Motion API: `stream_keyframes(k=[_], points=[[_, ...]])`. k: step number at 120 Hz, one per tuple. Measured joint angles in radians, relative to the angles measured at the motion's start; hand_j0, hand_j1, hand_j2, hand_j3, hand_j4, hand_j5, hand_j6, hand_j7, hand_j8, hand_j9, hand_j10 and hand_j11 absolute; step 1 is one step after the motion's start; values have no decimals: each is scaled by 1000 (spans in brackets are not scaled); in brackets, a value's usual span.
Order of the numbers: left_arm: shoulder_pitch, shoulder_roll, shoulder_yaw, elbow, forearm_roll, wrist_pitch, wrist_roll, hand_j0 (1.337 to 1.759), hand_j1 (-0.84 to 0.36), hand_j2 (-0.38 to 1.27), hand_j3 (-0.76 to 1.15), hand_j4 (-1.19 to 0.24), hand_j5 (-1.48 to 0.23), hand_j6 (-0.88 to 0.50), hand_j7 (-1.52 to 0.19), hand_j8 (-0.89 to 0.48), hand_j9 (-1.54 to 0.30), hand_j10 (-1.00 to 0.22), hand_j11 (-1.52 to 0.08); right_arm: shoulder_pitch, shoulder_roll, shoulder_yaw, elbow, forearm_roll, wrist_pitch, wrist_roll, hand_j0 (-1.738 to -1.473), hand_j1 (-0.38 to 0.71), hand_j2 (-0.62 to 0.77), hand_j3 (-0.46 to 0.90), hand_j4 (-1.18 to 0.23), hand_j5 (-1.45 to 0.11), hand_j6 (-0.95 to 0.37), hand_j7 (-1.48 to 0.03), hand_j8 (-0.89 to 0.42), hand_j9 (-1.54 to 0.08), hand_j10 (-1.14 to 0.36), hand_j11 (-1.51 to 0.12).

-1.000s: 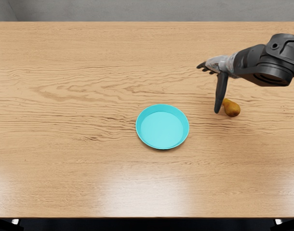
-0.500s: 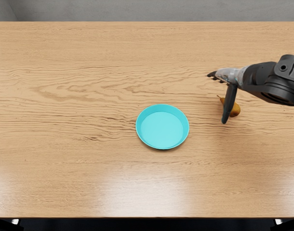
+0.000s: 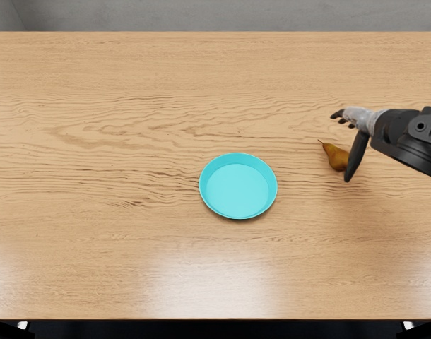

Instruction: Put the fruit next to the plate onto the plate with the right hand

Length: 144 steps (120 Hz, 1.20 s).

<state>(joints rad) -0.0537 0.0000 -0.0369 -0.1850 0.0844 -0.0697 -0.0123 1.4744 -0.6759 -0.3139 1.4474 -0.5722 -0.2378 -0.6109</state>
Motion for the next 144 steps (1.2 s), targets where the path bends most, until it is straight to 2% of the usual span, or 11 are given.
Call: stream_keyframes(k=[46, 82, 105, 144], points=[[0, 0, 0, 0, 0, 0, 0, 1658, 336, 2, 0, -11, -14, -11, -14, -11, -14, -11, -14, -22, 63, -63, -18, -81, -138, 0, -1658, -311, -5, 0, -35, -43, -37, -42, -36, -43, -35, -43], [0, 0, 0, -1, 0, 0, 0, 1658, 336, 2, 0, -11, -15, -11, -15, -11, -15, -11, -15, -39, 100, -72, -37, -88, -162, 0, -1658, -186, -26, 0, -139, -178, -140, -178, -140, -178, -139, -178], [-2, 0, 0, -1, 0, 0, 0, 1658, 336, 2, 0, -11, -15, -11, -15, -11, -15, -11, -15, -59, 146, -82, -88, -92, -168, 0, -1658, -136, -34, 0, -181, -233, -182, -232, -181, -232, -180, -232], [-6, 0, 2, -1, 0, 0, 0, 1658, 336, 2, 0, -11, -14, -11, -14, -11, -14, -11, -14, -76, 161, -90, -122, -93, -168, 0, -1658, -63, -46, 0, -242, -312, -243, -312, -242, -312, -242, -312]])
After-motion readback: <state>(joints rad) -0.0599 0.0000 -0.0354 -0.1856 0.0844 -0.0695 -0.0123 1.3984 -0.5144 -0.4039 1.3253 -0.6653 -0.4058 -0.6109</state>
